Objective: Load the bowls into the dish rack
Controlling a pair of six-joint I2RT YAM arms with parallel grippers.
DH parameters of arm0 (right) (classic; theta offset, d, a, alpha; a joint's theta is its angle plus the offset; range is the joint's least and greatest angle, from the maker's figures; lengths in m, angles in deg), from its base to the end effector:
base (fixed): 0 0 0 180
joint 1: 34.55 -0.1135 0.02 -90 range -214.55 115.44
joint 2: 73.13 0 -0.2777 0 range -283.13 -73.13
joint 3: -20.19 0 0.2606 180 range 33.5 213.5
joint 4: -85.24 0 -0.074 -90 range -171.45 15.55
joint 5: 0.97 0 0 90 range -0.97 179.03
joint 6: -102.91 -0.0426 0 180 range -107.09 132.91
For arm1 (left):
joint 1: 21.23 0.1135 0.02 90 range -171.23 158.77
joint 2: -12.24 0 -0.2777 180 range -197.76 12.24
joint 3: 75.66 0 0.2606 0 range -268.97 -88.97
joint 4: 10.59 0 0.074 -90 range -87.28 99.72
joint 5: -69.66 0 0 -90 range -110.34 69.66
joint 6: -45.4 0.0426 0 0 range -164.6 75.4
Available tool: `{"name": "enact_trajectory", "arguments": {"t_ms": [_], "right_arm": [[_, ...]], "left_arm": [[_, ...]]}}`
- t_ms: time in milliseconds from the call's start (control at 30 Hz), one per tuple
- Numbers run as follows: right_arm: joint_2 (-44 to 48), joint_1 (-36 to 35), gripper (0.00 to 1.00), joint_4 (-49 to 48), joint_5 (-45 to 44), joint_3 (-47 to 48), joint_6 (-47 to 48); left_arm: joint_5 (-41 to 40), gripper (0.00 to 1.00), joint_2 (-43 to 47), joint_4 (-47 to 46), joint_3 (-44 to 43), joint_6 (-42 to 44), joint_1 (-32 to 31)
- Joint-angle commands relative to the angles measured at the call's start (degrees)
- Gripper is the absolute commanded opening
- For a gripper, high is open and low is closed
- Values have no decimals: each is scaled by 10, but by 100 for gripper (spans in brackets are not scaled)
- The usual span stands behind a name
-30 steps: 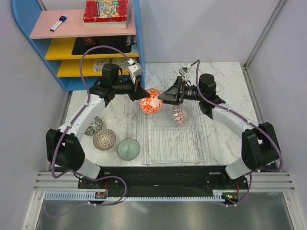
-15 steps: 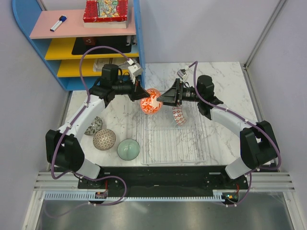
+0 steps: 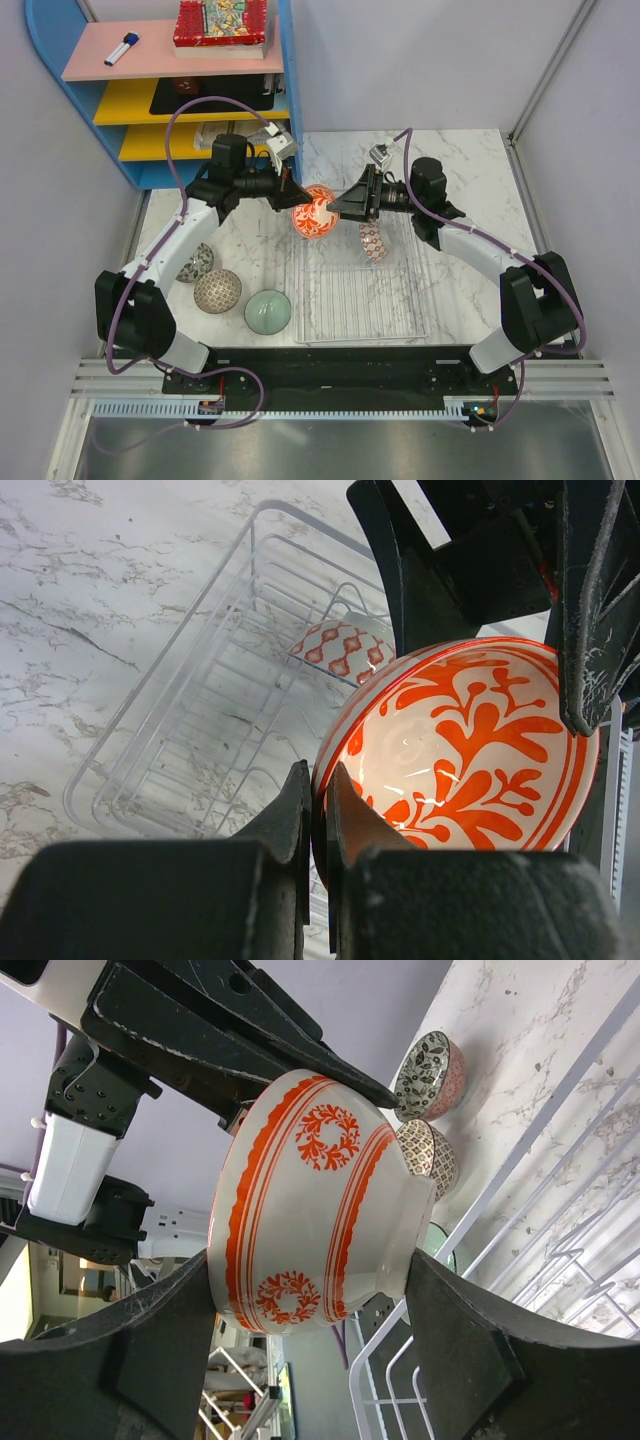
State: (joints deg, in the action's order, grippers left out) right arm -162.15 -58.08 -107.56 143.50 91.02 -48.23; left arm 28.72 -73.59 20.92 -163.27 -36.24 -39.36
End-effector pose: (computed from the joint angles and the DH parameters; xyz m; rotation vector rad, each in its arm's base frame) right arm 0.3173 0.1760 0.3005 -0.2208 2.0021 1.8120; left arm 0.3215 -0.1391 0.3480 0.9584 1.7962 -0.9921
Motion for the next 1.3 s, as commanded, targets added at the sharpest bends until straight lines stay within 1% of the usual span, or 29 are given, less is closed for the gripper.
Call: {"name": "enact_trajectory", "arguments": {"t_ms": [0,33,100,133,200,233,300,333,400,467,533,567,600,667,700,733,767,800,833,867,933,967,1000,1033,1100,1133,1200,1233,1267], "right_arm": [[2,-8,0,-19,8,4,10],[3,-7,0,-11,6,3,15],[3,-7,0,1,0,7,28],[4,-7,0,10,-5,6,30],[2,-7,0,16,-11,8,40],[2,-7,0,32,-21,8,45],[2,-6,0,51,-28,16,66],[0,-6,0,60,-31,18,68],[1,-6,0,64,-37,20,77],[1,-6,0,94,-50,30,93],[3,-6,0,148,-69,51,134],[6,-5,0,166,-99,58,149],[9,-5,0,207,-116,65,182],[14,-5,0,245,-154,90,214],[15,-5,0,288,-196,100,225],[14,-5,0,307,-211,121,256],[13,-5,0,315,-222,128,265],[12,-6,0,346,-262,138,276],[11,-6,0,357,-273,156,294],[10,-6,0,362,-285,163,303],[7,-11,0,395,-333,185,320],[7,-15,0,397,-344,189,334],[8,-20,0,414,-364,195,342],[8,-26,0,420,-403,205,353],[8,-50,0,438,-450,214,384],[8,-62,0,443,-492,222,395],[4,-97,0,460,-541,233,430],[2,-122,0,465,-599,246,442],[-5,-134,0,470,-624,252,454]], "left_arm": [[4,7,17,-43,-6,-23,-2],[3,16,18,-42,-6,-23,-3],[4,24,18,-42,-7,-22,-3],[4,36,17,-42,-7,-22,-3],[6,47,19,-42,-5,-21,-2],[9,56,18,-42,-4,-20,-2],[8,65,19,-43,-4,-19,-3],[6,72,18,-42,-3,-19,-2],[-6,79,20,-40,-3,-16,-3],[-22,90,19,-33,-8,-12,-2],[-41,100,20,-24,-11,-8,5],[-43,100,20,-20,-13,-8,17],[-46,100,21,-14,-13,-8,23],[-51,100,22,-3,-12,-2,42],[-56,100,26,2,-10,3,50],[-60,100,31,10,-8,5,57],[-60,100,36,11,-1,7,76],[-63,100,40,13,2,7,86],[-64,100,43,21,5,7,97],[-61,100,50,24,9,6,123],[-61,100,55,34,12,3,151],[-54,100,58,38,18,0,180],[-65,100,61,40,21,-3,202],[-62,100,65,43,35,-2,233],[-54,100,76,44,54,-4,260],[-49,100,79,47,72,-3,285],[-55,100,93,50,93,3,302],[-58,100,97,52,110,7,316],[-60,100,101,54,118,16,322]]}}
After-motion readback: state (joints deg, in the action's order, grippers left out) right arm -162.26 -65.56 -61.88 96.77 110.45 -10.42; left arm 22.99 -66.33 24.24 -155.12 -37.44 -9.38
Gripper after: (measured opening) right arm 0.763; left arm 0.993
